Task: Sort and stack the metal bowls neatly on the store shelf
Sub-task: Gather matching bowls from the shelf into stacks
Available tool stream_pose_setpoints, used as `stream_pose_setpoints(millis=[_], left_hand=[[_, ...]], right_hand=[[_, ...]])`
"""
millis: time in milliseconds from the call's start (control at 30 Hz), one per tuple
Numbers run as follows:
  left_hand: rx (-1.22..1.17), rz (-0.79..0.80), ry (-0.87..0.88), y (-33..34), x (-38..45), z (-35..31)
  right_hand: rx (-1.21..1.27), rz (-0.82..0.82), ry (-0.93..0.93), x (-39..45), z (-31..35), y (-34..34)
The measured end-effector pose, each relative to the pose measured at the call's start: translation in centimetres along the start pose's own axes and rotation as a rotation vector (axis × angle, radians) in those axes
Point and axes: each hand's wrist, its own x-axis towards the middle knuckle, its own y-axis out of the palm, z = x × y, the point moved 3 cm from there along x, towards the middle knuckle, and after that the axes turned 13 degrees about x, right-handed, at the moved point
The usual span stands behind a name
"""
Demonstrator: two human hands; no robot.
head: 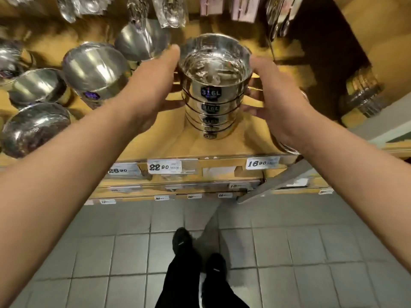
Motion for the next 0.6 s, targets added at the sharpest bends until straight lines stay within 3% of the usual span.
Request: stream_pose_setpoints(millis=[267,600], left_hand=[[-0.108,0.072,-0.077,1.0,-1.1,1.2],[-0.146,0.069,-0.089,1.3,-1.5,1.1]], right_hand=[[0.09,0.109,0.165,-0.4,-2.1,-0.4],[0.126,0.083,0.164,-0.1,-2.4,0.1]])
